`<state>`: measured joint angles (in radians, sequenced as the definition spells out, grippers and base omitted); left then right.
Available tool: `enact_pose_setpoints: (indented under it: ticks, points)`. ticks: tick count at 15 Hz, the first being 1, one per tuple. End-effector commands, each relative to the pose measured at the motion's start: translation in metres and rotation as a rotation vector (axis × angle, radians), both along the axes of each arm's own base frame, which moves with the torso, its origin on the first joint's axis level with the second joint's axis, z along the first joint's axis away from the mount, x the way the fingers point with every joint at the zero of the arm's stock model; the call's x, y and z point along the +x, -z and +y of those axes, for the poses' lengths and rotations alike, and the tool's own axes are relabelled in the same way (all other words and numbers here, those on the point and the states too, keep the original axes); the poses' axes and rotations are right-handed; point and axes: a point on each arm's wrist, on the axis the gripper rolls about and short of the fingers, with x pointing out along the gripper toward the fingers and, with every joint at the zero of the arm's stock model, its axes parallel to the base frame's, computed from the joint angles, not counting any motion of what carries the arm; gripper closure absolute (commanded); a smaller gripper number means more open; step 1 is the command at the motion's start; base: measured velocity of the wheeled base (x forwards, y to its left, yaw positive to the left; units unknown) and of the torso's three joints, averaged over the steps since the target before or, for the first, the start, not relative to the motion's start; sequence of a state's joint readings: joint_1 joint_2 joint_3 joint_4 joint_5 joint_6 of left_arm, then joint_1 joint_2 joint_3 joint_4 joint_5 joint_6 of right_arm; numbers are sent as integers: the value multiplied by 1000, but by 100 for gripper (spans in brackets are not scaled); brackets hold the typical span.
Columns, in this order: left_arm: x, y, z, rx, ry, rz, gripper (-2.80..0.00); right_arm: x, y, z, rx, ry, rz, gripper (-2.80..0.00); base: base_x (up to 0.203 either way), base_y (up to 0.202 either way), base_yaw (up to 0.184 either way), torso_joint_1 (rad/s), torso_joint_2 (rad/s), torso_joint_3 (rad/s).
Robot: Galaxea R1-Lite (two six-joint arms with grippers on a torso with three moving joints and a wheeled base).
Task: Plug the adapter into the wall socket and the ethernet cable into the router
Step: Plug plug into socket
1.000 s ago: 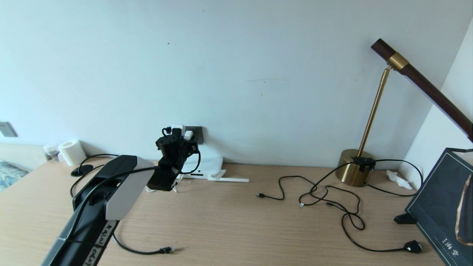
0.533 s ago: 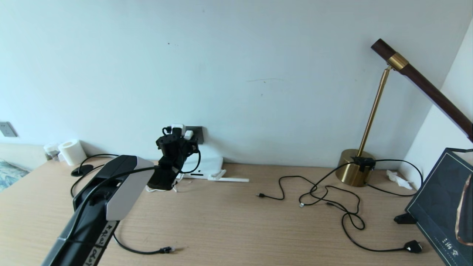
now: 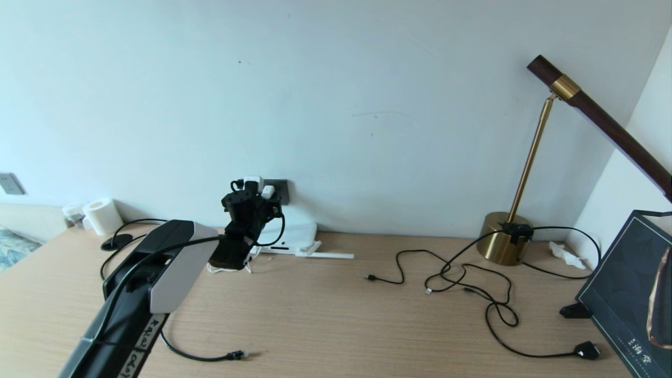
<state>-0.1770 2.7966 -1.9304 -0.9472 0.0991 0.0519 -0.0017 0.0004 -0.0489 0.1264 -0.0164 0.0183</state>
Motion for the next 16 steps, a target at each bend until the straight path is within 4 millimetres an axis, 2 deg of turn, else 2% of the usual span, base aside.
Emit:
enact_pose_setpoints:
  ticks: [1, 16]
  points:
    - [0, -2, 0, -1, -1, -9, 0, 0, 0, 0, 0, 0, 0, 0, 0, 0, 0, 0, 0, 0]
    - [-1, -4, -1, 2, -11, 7, 0, 0, 0, 0, 0, 0, 0, 0, 0, 0, 0, 0, 0, 0]
